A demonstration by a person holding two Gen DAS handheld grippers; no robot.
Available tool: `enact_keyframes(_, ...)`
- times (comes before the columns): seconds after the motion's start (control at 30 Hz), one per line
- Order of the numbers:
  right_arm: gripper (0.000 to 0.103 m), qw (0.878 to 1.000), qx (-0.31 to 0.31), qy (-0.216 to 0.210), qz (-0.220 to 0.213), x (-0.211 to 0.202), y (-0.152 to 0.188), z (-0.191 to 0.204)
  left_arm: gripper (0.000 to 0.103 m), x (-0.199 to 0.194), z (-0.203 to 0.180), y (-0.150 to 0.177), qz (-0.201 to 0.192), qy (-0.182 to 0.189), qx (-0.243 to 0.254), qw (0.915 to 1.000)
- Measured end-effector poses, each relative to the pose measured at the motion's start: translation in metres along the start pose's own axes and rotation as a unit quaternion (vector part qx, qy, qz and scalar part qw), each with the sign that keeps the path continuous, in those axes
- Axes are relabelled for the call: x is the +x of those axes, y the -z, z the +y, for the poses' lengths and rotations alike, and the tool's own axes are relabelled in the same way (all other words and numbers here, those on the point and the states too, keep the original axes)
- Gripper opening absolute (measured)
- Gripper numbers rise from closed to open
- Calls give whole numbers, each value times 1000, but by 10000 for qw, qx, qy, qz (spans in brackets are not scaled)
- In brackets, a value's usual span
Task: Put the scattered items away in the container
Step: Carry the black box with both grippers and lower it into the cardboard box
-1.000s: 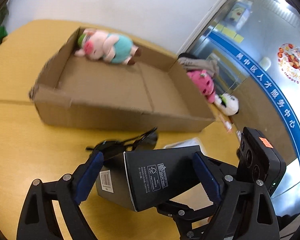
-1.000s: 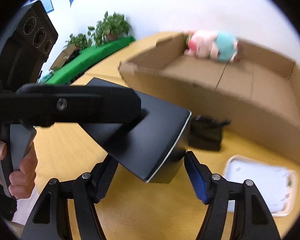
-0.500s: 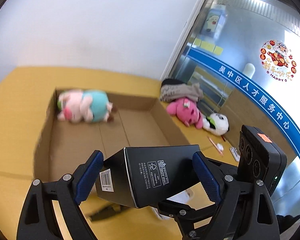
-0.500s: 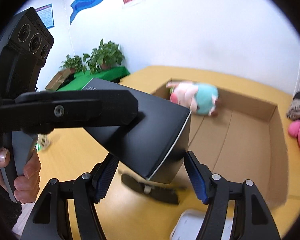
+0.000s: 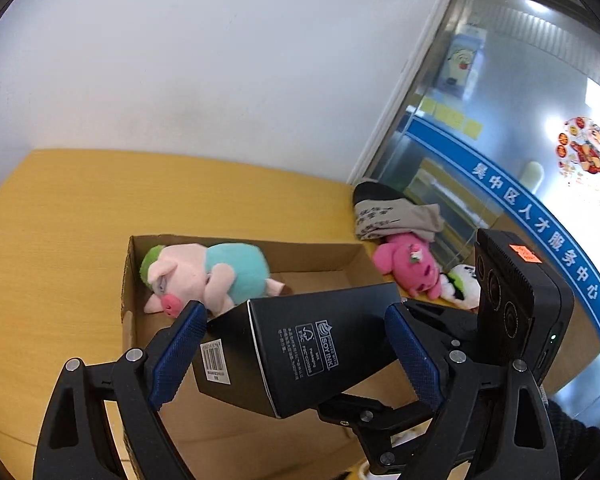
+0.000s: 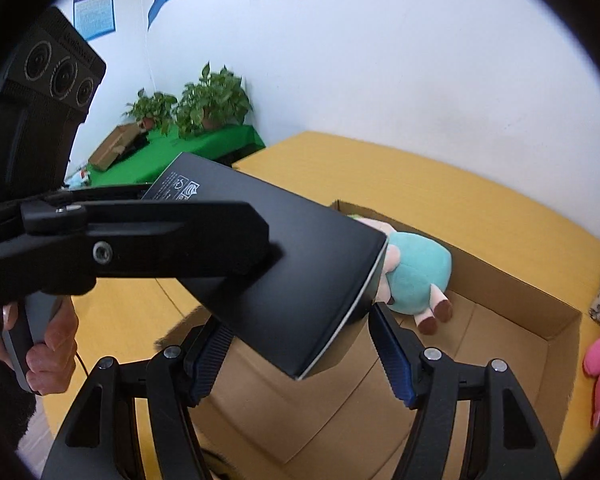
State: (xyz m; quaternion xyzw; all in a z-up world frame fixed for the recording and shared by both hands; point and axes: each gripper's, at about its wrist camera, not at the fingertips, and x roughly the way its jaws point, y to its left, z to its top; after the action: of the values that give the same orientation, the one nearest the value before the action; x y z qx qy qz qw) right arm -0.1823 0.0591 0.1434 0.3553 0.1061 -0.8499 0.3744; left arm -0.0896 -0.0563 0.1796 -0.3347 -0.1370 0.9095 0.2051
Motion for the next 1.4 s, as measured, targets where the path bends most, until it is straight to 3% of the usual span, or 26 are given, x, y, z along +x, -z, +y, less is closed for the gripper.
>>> enact_keyframes(0.23, 68, 9975, 332, -45, 623, 91, 3, -26, 92, 81, 67, -3, 434, 206, -554, 9973)
enact_keyframes(0.47, 70, 9893, 751, -79, 1247, 147, 38, -48, 92, 138, 90, 16, 1127, 165, -791, 9903)
enact_keyframes(0.63, 70, 9867, 929, -458, 1251, 131, 54, -40, 91, 132, 100, 28, 1217, -23, -858, 9889)
enact_keyframes(0.77, 70, 9846, 1213, -844, 936, 98, 68, -34, 91, 115, 104, 25, 1066, -15, -936, 9899)
enact_keyframes(0.93, 70, 9784, 1692, -1090, 467, 75, 72, -40, 91, 120, 104, 19, 1156, 16, -985, 9884)
enact_keyframes(1.03, 65, 9770, 1691, -1255, 333, 68, 72, -38, 81, 129, 103, 25, 1443, -37, -998, 9845)
enact_keyframes(1.07, 60, 9770, 1652, -1311, 311, 65, 72, -33, 79, 127, 101, 27, 1446, -34, -982, 9846)
enact_keyframes(1.17, 59, 9796, 1520, -1301, 161, 56, 70, -28, 72, 111, 99, 37, 1445, -21, -881, 9856)
enact_keyframes(1.3, 59, 9754, 1560, -1542, 230, 40, 90, -18, 70, 93, 96, 59, 1565, -16, -870, 9838)
enact_keyframes(1.4, 59, 9702, 1628, -1732, 465, 39, 110, -4, 69, 85, 91, 80, 1733, -366, -708, 9816)
